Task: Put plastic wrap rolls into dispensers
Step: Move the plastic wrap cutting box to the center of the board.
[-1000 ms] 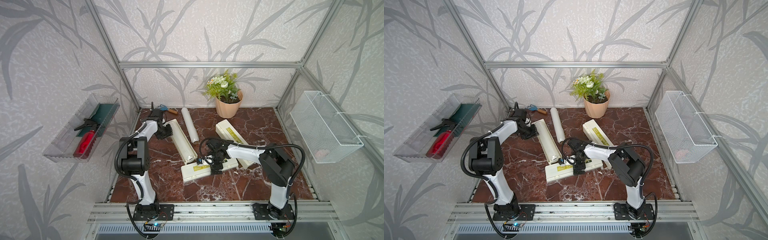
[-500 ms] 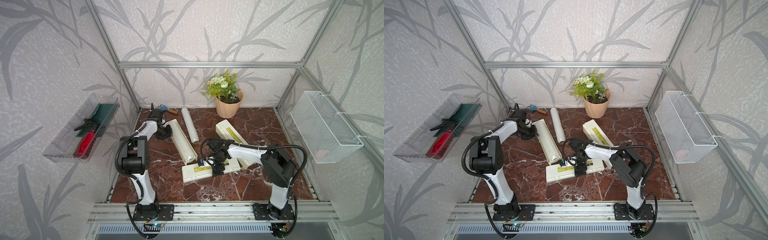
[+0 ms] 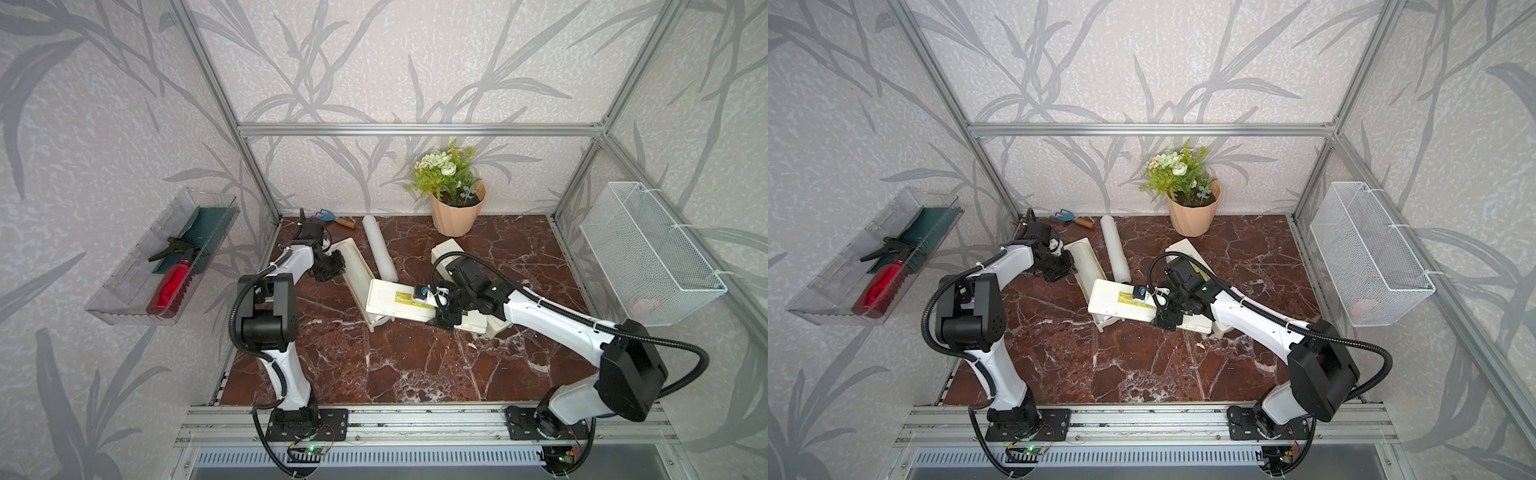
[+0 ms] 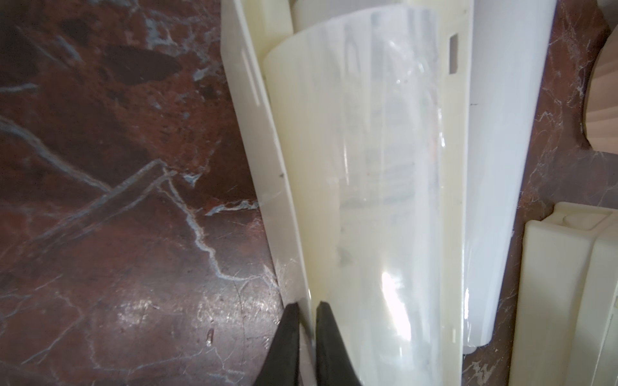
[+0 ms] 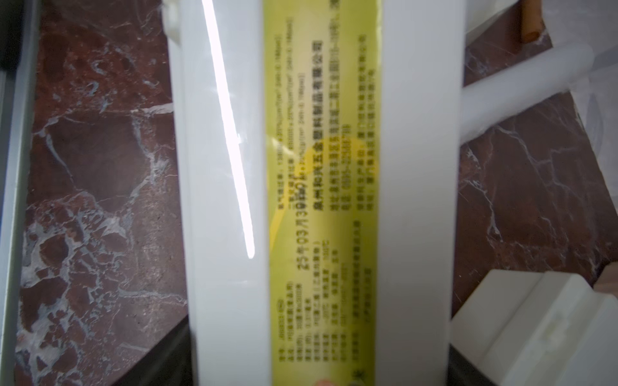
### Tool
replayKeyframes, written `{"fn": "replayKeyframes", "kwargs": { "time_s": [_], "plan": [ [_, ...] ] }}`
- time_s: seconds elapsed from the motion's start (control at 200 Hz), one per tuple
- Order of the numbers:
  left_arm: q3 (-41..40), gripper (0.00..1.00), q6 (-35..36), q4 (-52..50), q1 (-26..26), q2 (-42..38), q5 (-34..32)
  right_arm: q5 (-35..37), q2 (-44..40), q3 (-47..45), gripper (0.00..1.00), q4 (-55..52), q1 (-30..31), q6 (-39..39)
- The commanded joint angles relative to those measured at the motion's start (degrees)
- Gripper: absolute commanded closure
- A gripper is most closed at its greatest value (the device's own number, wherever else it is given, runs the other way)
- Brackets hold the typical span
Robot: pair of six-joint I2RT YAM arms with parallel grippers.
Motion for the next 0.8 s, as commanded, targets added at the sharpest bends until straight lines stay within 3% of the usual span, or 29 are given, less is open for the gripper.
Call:
{"fn": "replayKeyframes", "kwargs": {
  "time_s": [0.0, 0.415, 0.605, 0.795],
  "plan": [
    [-5.91, 0.92, -4.63, 0.47, -2.26, -1.56, 3.54, 3.11, 0.88, 4.1, 0.2, 5.31, -0.35, 10.49],
    [-24.7, 0.95, -30.18, 19.84, -13.35, -13.21, -3.17, 10.08, 10.0, 18.35, 0.25, -1.78, -0.61, 31.64],
    [-23.88, 0.87, -34.88, 20.07, -17.93, -15.29, -6.64, 9.42, 11.63, 22.18, 0.27, -4.4, -0.61, 38.13],
    [-23.68, 0.83, -41.04, 21.64, -21.42, -15.63, -9.32, 6.26, 13.57, 21.83, 0.27, -4.34, -0.61, 38.22]
  ]
}}
